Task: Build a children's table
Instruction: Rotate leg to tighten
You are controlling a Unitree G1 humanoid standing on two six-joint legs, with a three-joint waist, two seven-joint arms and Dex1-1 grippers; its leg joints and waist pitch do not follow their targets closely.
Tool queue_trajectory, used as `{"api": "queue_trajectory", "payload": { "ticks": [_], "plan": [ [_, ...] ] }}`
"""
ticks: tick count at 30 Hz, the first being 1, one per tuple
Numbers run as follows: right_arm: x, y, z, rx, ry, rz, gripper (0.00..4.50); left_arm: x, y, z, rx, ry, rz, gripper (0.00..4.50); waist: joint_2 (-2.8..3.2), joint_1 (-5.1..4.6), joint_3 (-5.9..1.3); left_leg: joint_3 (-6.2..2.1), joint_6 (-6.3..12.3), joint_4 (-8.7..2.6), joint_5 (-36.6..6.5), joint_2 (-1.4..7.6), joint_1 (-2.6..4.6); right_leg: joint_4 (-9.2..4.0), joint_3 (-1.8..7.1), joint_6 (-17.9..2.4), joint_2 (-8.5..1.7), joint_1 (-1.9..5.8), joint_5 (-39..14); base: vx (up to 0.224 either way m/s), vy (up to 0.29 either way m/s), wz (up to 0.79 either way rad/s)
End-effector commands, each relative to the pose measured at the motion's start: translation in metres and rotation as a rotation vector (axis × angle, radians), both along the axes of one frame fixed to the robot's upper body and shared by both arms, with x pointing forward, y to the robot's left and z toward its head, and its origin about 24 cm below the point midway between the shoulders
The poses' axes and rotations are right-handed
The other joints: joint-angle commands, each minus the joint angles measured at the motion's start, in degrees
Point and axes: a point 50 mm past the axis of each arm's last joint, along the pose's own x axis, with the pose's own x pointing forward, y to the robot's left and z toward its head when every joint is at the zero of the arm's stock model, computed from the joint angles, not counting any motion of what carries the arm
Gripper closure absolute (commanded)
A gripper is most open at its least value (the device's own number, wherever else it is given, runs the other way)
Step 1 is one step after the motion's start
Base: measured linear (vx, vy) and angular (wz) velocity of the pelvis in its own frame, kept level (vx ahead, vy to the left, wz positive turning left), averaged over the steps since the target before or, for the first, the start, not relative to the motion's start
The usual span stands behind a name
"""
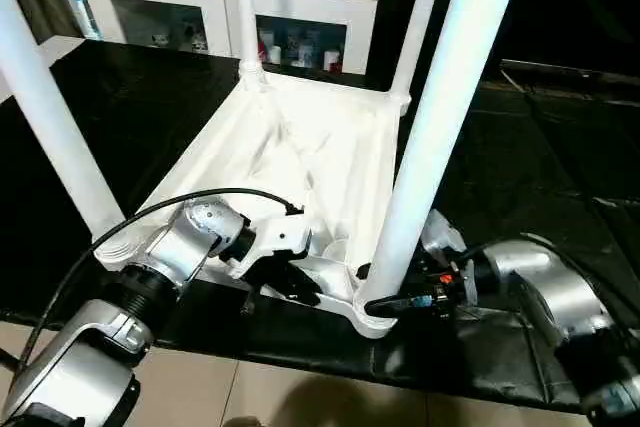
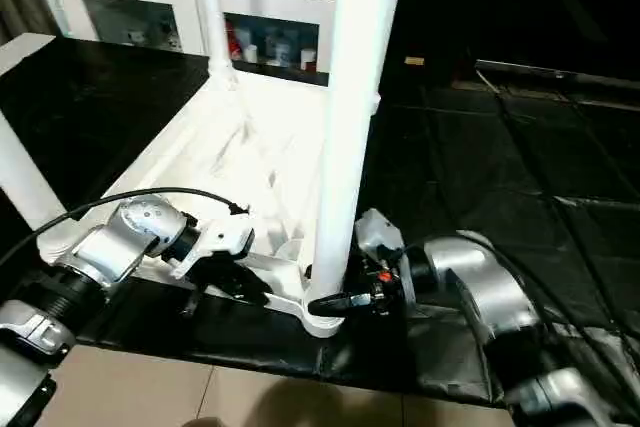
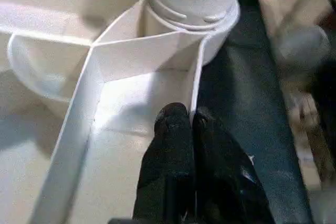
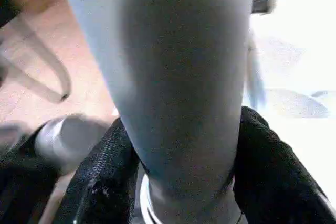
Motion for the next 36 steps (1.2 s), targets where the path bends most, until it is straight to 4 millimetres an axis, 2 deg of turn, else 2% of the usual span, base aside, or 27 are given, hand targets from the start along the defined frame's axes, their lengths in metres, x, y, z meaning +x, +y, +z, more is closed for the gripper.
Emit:
{"api": "queue_trajectory", "payload": {
  "ticks": [1,3,6,7,9,10,11,12,14,16,18,21,22,23,25,27,32,35,36],
  "plan": [
    [-0.001,0.015,-0.01,0.028,0.049,-0.105,2.4,0.009,-0.015,0.009,-0.103,-0.04,0.145,4.5,0.01,-0.66,-2.69,-0.84,0.63,-4.71,-9.9,2.85,0.98,-4.78,2.46,-15.15,-4.9,1.14,-1.71,0.0,0.0,0.0],
    [0.0,0.02,-0.016,0.026,0.048,-0.196,2.41,0.012,-0.02,0.01,-0.122,-0.052,0.205,4.5,0.06,-1.2,-2.62,-0.96,-0.3,-5.01,-10.33,2.74,0.77,-5.02,2.44,-14.34,-4.88,1.29,-4.07,0.0,0.0,0.0],
    [0.004,0.03,-0.023,0.025,0.073,-0.342,2.43,0.015,-0.027,0.011,-0.135,-0.079,0.279,4.5,-0.09,-2.74,-2.56,-1.04,-0.86,-5.1,-10.78,2.53,0.55,-5.26,2.46,-13.85,-4.79,1.33,-5.08,0.0,0.0,0.0],
    [0.009,0.039,-0.024,0.042,0.091,-0.432,2.43,0.016,-0.033,0.012,-0.15,-0.083,0.311,4.5,-0.14,-3.27,-2.58,-1.05,-0.51,-5.03,-10.11,2.3,0.28,-5.37,2.44,-13.43,-4.64,1.6,-5.21,0.0,0.0,0.0],
    [0.015,0.047,-0.025,0.048,0.108,-0.513,2.43,0.017,-0.038,0.013,-0.162,-0.095,0.341,4.5,0.01,-3.71,-2.65,-1.02,-0.19,-5.0,-9.0,2.35,0.31,-5.39,2.51,-13.53,-4.73,1.36,-4.54,0.0,0.0,0.0],
    [0.025,0.056,-0.025,0.045,0.13,-0.645,2.43,0.02,-0.046,0.015,-0.179,-0.112,0.387,4.5,-0.32,-4.05,-2.67,-0.9,-0.06,-4.92,-8.08,2.22,0.24,-5.38,2.53,-13.32,-4.44,1.41,-3.49,0.0,0.0,0.0],
    [0.025,0.056,-0.025,0.045,0.13,-0.645,2.43,0.02,-0.046,0.015,-0.179,-0.112,0.387,4.5,-0.11,-4.28,-2.63,-0.89,-0.17,-5.0,-7.98,2.24,0.22,-5.29,2.55,-13.52,-4.5,1.28,-3.47,0.0,0.0,0.0],
    [0.037,0.065,-0.024,0.042,0.156,-0.771,2.43,0.025,-0.054,0.017,-0.19,-0.135,0.439,4.5,0.03,-4.53,-2.69,-0.95,-0.5,-4.97,-7.7,2.18,0.19,-5.42,2.51,-13.56,-4.51,1.36,-3.99,0.0,0.0,0.0],
    [0.044,0.069,-0.023,0.025,0.161,-0.836,2.43,0.027,-0.058,0.019,-0.196,-0.152,0.456,4.5,-0.03,-4.85,-3.16,-0.95,-0.5,-4.67,-5.0,2.13,0.14,-4.91,2.65,-13.61,-4.32,1.65,0.65,0.0,0.0,0.0],
    [0.048,0.071,-0.022,-0.007,0.153,-0.875,2.43,0.029,-0.06,0.02,-0.192,-0.171,0.469,4.5,-0.02,-5.21,-3.19,-0.81,0.95,-4.39,-2.09,1.88,-0.07,-4.34,2.62,-14.13,-3.88,1.62,8.69,0.0,0.0,0.0],
    [0.048,0.072,-0.021,-0.032,0.126,-0.87,2.43,0.029,-0.06,0.02,-0.181,-0.186,0.462,4.5,-0.06,-5.17,-3.22,-0.73,2.05,-4.3,-1.52,1.89,-0.05,-4.2,2.61,-14.45,-3.9,1.73,11.6,0.0,0.0,0.0],
    [0.045,0.072,-0.019,-0.041,0.08,-0.825,2.43,0.029,-0.056,0.018,-0.154,-0.204,0.442,4.5,-0.03,-4.82,-3.15,-0.69,2.93,-4.36,-1.87,2.05,0.08,-4.24,2.61,-14.28,-3.94,1.81,12.77,0.0,0.0,0.0],
    [0.043,0.07,-0.02,-0.036,0.081,-0.823,1.88,0.029,-0.054,0.017,-0.147,-0.209,0.438,4.5,-0.05,-4.72,-3.1,-0.7,2.94,-4.44,-2.1,2.13,0.14,-4.24,2.6,-14.17,-3.99,1.82,12.73,0.0,0.0,0.0],
    [0.043,0.069,-0.02,-0.034,0.082,-0.822,1.75,0.029,-0.053,0.017,-0.143,-0.211,0.436,4.5,0.01,-4.66,-3.12,-0.71,2.96,-4.45,-2.28,2.19,0.2,-4.28,2.61,-14.15,-4.04,1.81,12.59,0.0,0.0,0.0],
    [0.041,0.061,-0.019,-0.033,0.055,-0.819,1.76,0.029,-0.049,0.016,-0.132,-0.216,0.435,4.5,0.05,-4.62,-3.07,-0.69,2.67,-4.49,-3.27,2.29,0.28,-4.36,2.62,-14.35,-4.07,1.77,11.73,0.0,0.0,0.0],
    [0.04,0.056,-0.018,-0.034,0.038,-0.82,1.4,0.029,-0.047,0.015,-0.126,-0.219,0.432,4.5,0.0,-4.27,-3.08,-0.67,2.53,-4.51,-3.1,2.31,0.28,-4.33,2.65,-14.14,-4.07,1.88,11.79,0.0,0.0,0.0],
    [0.033,0.04,-0.009,0.021,0.009,-0.726,1.01,0.029,-0.043,0.015,-0.111,-0.225,0.411,4.5,-0.14,-3.97,-2.92,-0.65,2.85,-4.52,-4.24,2.35,0.24,-4.52,2.65,-13.78,-4.06,1.94,10.98,0.0,0.0,0.0],
    [0.018,-0.002,-0.001,0.013,-0.024,-0.603,0.79,0.027,-0.037,0.014,-0.104,-0.22,0.351,4.5,-0.32,-3.57,-3.08,-0.64,4.02,-4.24,-2.91,2.29,0.07,-4.28,2.66,-13.55,-4.0,2.23,14.01,0.0,0.0,0.0],
    [0.017,-0.006,0.0,0.012,-0.028,-0.592,0.68,0.027,-0.037,0.014,-0.103,-0.219,0.346,4.5,-0.38,-3.1,-3.16,-0.59,4.8,-4.07,-2.63,2.38,0.17,-4.18,2.6,-13.82,-4.0,2.14,15.19,0.0,0.0,0.0]
  ]
}}
